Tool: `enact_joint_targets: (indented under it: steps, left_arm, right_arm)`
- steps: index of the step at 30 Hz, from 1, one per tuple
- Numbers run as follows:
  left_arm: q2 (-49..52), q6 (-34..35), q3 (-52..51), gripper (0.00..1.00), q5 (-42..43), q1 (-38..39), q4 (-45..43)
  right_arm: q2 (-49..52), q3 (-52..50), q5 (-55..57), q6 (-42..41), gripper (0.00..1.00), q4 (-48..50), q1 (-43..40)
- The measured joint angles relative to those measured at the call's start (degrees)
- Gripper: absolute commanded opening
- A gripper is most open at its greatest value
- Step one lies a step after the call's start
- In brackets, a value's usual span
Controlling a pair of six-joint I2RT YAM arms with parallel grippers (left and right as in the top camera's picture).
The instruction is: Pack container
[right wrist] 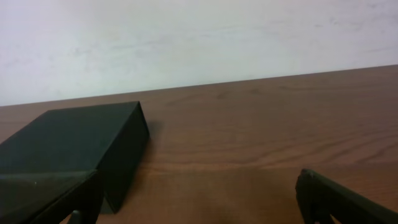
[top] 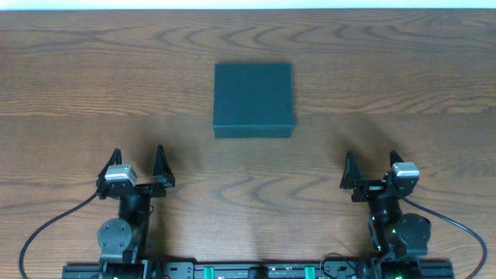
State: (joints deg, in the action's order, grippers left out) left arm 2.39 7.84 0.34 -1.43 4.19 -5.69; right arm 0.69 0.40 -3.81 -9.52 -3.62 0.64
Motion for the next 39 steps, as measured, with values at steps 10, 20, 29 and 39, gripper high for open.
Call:
enact_joint_targets:
  steps: [10, 20, 29, 39]
  left_arm:
    - [-1.6, -1.3, 0.4, 0.95, 1.0, -0.9, 6.6]
    - [-1.6, -2.1, 0.5, 0.95, 1.0, -0.9, 6.7]
    - [-1.6, -2.1, 0.5, 0.95, 1.0, -0.9, 6.7]
    - [-1.6, -2.1, 0.5, 0.95, 1.0, -0.9, 6.8]
  right_arm:
    - [0.0, 0.0, 0.0, 0.0, 0.99, 0.0, 0.0]
    - [0.0, 0.0, 0.0, 0.0, 0.99, 0.0, 0.0]
    - [0.0, 0.0, 0.0, 0.0, 0.99, 0.0, 0.0]
    - [0.0, 0.0, 0.0, 0.0, 0.99, 0.0, 0.0]
